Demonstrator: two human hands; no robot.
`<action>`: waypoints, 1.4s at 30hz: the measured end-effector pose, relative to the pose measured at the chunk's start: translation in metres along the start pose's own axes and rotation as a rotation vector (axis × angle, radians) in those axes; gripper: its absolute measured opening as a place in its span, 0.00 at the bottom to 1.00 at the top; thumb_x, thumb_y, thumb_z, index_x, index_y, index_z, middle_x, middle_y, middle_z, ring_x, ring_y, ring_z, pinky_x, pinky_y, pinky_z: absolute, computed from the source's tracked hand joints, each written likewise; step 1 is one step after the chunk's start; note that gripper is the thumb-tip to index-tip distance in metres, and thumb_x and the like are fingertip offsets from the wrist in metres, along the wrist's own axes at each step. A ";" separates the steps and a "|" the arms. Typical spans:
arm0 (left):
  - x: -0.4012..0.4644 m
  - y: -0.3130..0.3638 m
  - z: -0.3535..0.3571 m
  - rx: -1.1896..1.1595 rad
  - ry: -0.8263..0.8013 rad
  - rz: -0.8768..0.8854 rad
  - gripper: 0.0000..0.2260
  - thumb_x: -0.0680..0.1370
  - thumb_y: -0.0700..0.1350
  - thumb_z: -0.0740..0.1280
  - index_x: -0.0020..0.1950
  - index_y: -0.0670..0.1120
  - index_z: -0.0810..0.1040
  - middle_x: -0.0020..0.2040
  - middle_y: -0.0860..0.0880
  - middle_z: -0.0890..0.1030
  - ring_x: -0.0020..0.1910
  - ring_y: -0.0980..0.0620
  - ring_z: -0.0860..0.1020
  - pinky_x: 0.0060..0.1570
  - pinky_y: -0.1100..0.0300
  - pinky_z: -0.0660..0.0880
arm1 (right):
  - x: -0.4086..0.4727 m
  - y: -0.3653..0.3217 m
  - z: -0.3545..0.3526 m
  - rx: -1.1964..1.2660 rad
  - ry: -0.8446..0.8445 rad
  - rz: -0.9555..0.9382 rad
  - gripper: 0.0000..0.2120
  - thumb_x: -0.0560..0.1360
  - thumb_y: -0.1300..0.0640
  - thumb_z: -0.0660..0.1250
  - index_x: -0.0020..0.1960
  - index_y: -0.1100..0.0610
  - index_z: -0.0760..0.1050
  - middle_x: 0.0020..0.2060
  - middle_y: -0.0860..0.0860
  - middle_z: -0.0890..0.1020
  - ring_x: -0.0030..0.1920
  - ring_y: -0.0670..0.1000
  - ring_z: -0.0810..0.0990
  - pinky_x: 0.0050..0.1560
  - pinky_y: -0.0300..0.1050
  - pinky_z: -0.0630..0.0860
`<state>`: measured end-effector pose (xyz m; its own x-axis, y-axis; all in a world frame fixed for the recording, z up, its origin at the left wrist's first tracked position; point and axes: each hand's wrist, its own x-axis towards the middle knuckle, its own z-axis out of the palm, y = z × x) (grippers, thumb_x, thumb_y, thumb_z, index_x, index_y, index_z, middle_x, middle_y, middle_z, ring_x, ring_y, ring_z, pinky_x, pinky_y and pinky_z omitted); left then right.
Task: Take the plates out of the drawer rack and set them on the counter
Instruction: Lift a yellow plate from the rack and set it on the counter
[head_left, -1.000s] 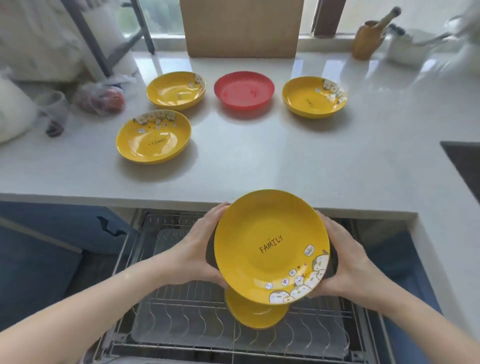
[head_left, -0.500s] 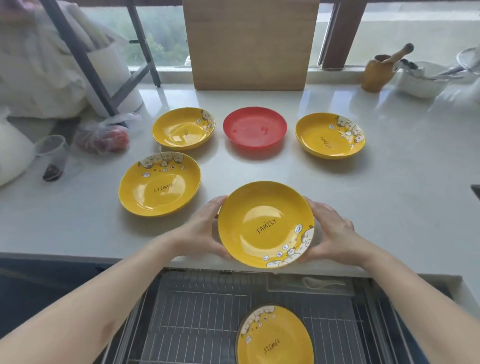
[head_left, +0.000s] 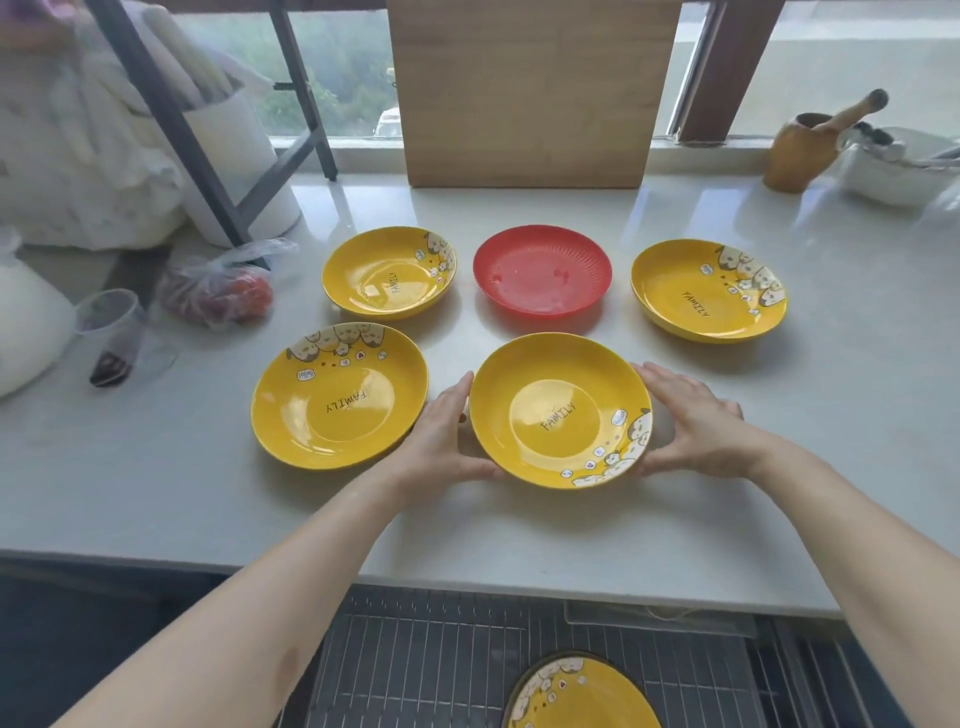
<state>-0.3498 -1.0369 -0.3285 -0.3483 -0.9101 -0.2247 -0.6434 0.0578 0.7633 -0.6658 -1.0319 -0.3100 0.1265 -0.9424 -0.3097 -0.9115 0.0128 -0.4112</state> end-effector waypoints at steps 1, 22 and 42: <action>0.001 0.000 0.001 0.001 0.014 0.000 0.54 0.66 0.50 0.80 0.79 0.51 0.46 0.77 0.53 0.55 0.74 0.50 0.59 0.73 0.47 0.61 | 0.003 0.000 0.000 -0.005 0.008 0.009 0.57 0.60 0.41 0.80 0.77 0.37 0.46 0.78 0.41 0.50 0.78 0.46 0.48 0.72 0.55 0.51; -0.161 0.019 0.093 0.216 0.192 0.252 0.38 0.72 0.54 0.72 0.77 0.48 0.58 0.74 0.52 0.63 0.73 0.55 0.58 0.72 0.61 0.54 | -0.207 0.011 0.095 0.136 0.201 -0.169 0.42 0.69 0.36 0.70 0.77 0.45 0.56 0.72 0.44 0.67 0.71 0.46 0.64 0.71 0.54 0.63; -0.193 -0.144 0.269 0.549 -0.220 -0.045 0.57 0.59 0.61 0.79 0.78 0.46 0.51 0.75 0.47 0.62 0.73 0.45 0.61 0.70 0.46 0.64 | -0.214 0.115 0.308 0.071 -0.296 0.087 0.61 0.59 0.42 0.80 0.77 0.41 0.42 0.76 0.49 0.61 0.69 0.56 0.71 0.61 0.54 0.76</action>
<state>-0.3735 -0.7592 -0.5578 -0.4080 -0.8136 -0.4142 -0.8988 0.2784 0.3386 -0.6769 -0.7262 -0.5550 0.1676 -0.7987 -0.5779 -0.8955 0.1219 -0.4281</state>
